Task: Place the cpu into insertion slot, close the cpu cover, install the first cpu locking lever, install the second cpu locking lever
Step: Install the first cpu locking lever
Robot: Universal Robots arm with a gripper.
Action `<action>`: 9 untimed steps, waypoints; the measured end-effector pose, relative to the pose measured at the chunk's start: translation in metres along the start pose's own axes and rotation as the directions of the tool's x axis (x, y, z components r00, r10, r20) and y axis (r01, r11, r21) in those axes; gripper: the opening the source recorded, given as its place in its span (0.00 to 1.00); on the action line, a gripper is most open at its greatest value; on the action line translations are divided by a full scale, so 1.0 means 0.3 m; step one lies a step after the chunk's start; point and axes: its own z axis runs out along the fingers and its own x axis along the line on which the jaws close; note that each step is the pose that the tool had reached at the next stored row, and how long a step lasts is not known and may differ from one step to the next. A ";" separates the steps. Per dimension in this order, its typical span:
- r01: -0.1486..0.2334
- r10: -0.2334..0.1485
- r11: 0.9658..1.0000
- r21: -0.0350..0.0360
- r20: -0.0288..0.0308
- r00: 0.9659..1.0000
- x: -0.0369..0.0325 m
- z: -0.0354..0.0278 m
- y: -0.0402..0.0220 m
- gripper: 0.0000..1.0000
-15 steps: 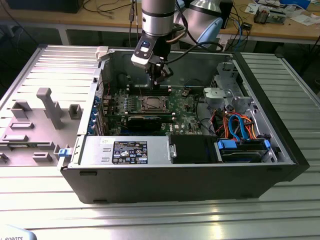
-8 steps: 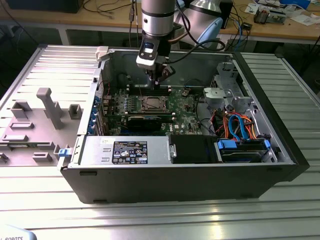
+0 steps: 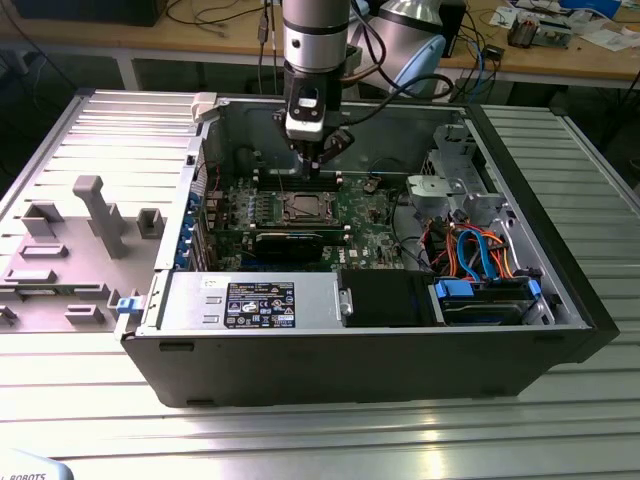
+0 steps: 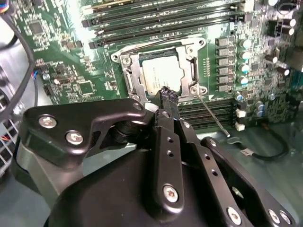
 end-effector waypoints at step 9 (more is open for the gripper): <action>0.163 -0.163 0.987 -0.006 0.000 0.987 0.000 0.000 0.000 0.12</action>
